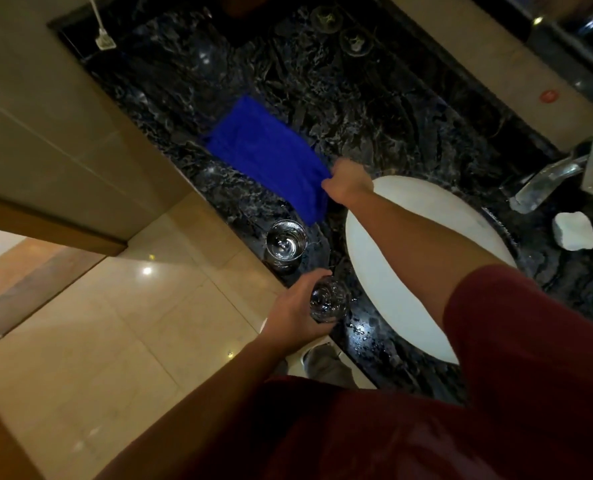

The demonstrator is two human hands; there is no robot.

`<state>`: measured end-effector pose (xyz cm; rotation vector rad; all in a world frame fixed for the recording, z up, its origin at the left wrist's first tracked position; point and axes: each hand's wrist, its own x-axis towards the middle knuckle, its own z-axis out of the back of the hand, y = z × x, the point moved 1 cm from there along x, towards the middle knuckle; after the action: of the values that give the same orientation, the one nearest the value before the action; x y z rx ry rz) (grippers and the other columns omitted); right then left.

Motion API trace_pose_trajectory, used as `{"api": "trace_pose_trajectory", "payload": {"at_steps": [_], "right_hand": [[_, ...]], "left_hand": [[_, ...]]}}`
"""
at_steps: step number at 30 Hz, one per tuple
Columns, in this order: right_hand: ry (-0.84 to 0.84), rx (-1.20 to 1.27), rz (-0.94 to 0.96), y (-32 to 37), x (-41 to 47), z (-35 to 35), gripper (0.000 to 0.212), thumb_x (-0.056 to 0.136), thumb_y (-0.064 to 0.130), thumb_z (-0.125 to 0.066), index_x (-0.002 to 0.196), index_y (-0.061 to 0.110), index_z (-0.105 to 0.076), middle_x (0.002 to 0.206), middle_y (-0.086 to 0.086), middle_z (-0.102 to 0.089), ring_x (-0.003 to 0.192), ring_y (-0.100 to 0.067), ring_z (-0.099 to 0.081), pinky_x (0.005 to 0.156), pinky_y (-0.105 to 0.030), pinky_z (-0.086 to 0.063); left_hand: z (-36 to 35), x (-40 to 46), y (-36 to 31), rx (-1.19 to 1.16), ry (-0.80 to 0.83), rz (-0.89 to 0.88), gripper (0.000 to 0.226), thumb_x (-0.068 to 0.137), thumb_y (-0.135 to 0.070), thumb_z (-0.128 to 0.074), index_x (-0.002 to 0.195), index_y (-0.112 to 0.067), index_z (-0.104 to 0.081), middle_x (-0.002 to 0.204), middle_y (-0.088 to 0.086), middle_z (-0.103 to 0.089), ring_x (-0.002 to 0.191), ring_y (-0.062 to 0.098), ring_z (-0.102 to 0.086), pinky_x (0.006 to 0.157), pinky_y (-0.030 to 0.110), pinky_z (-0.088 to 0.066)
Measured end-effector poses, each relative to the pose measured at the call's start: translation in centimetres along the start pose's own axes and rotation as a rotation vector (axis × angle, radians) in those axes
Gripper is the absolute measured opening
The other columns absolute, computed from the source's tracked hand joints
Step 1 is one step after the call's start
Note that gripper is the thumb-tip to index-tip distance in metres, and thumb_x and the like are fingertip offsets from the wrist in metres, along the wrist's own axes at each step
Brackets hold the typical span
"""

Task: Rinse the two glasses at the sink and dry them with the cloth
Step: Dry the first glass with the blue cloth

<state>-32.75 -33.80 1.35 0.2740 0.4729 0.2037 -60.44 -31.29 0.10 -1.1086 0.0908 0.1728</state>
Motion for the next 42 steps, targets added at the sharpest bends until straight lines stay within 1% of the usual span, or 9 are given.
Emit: {"api": "trace_pose_trajectory", "payload": {"at_steps": [4, 7, 10, 16, 21, 24, 29, 35, 42], "right_hand": [[0.031, 0.352, 0.019, -0.3, -0.6, 3.4, 0.019, 0.087, 0.026, -0.072, 0.092, 0.008, -0.067, 0.085, -0.006, -0.062, 0.082, -0.022, -0.06, 0.075, -0.031, -0.048], [-0.155, 0.645, 0.054, -1.1, -3.5, 7.7, 0.019, 0.083, 0.018, -0.07, 0.073, 0.021, -0.054, 0.071, -0.001, -0.057, 0.071, -0.02, -0.056, 0.065, -0.033, -0.046], [-0.344, 0.87, 0.077, -2.9, -8.3, 12.9, 0.021, 0.08, 0.013, -0.067, 0.07, 0.024, -0.052, 0.071, -0.005, -0.058, 0.067, -0.019, -0.056, 0.065, -0.038, -0.049], [-0.515, 1.133, 0.016, -7.5, -18.8, 20.4, 0.023, 0.092, 0.006, -0.057, 0.079, 0.024, -0.062, 0.07, 0.008, -0.064, 0.064, -0.01, -0.057, 0.056, -0.021, -0.044], [-0.495, 0.806, 0.095, -11.1, -26.4, 23.5, 0.017, 0.092, 0.013, -0.064, 0.091, 0.027, -0.073, 0.078, 0.013, -0.071, 0.067, 0.004, -0.061, 0.063, -0.012, -0.048], [-0.51, 0.595, 0.151, -12.8, -30.2, 25.0, 0.016, 0.091, 0.017, -0.065, 0.098, 0.029, -0.074, 0.087, 0.014, -0.072, 0.078, 0.002, -0.065, 0.07, -0.02, -0.049], [-0.513, 0.612, 0.3, -16.0, -35.6, 27.3, 0.016, 0.094, 0.012, -0.067, 0.104, 0.023, -0.072, 0.097, 0.009, -0.074, 0.087, -0.006, -0.069, 0.077, -0.02, -0.054], [-0.642, 0.851, 0.334, -21.8, -38.8, 27.8, 0.016, 0.089, 0.017, -0.066, 0.095, 0.032, -0.069, 0.091, 0.012, -0.072, 0.087, -0.006, -0.066, 0.078, -0.024, -0.052], [-0.793, 0.696, 0.15, -27.0, -41.3, 27.4, 0.012, 0.092, 0.016, -0.071, 0.099, 0.025, -0.073, 0.093, 0.013, -0.073, 0.091, -0.003, -0.067, 0.077, -0.02, -0.053]], "left_hand": [[0.1, 0.2, -0.4, -0.03, 0.032, 0.06, 0.083, 0.068, -0.035, -0.089, 0.14, -0.029, -0.047, 0.131, -0.009, -0.061, 0.118, 0.008, -0.061, 0.101, 0.029, -0.05], [1.2, 1.2, -2.6, -0.189, 0.087, 0.207, 0.082, 0.06, -0.049, -0.09, 0.131, -0.041, -0.05, 0.12, -0.017, -0.068, 0.111, 0.004, -0.065, 0.101, 0.035, -0.053], [3.0, 2.3, -6.9, -0.365, 0.126, 0.185, 0.079, 0.06, -0.051, -0.089, 0.128, -0.036, -0.054, 0.11, -0.017, -0.072, 0.106, 0.002, -0.067, 0.098, 0.035, -0.054], [7.4, 5.3, -16.6, -0.47, 0.196, -0.056, 0.071, 0.065, -0.031, -0.089, 0.129, -0.028, -0.058, 0.113, -0.007, -0.075, 0.11, 0.014, -0.07, 0.089, 0.031, -0.057], [7.7, 8.1, -23.5, -0.382, 0.369, -0.249, 0.071, 0.061, -0.04, -0.086, 0.127, -0.029, -0.061, 0.117, -0.001, -0.073, 0.114, 0.02, -0.068, 0.095, 0.037, -0.056], [5.3, 8.3, -26.9, -0.331, 0.473, -0.346, 0.073, 0.064, -0.039, -0.085, 0.129, -0.023, -0.059, 0.118, -0.002, -0.073, 0.115, 0.016, -0.067, 0.102, 0.04, -0.051], [0.5, 6.7, -30.8, -0.387, 0.631, -0.379, 0.069, 0.065, -0.032, -0.079, 0.127, -0.015, -0.057, 0.11, -0.005, -0.072, 0.109, 0.011, -0.068, 0.089, 0.021, -0.051], [-3.7, 5.3, -33.2, -0.449, 0.733, -0.349, 0.064, 0.062, -0.029, -0.078, 0.124, -0.025, -0.064, 0.116, 0.009, -0.071, 0.113, 0.029, -0.068, 0.092, 0.035, -0.054], [-7.4, 3.9, -33.2, -0.44, 0.851, -0.325, 0.068, 0.06, -0.028, -0.078, 0.126, -0.022, -0.064, 0.121, 0.011, -0.07, 0.115, 0.032, -0.068, 0.092, 0.039, -0.058]]}}
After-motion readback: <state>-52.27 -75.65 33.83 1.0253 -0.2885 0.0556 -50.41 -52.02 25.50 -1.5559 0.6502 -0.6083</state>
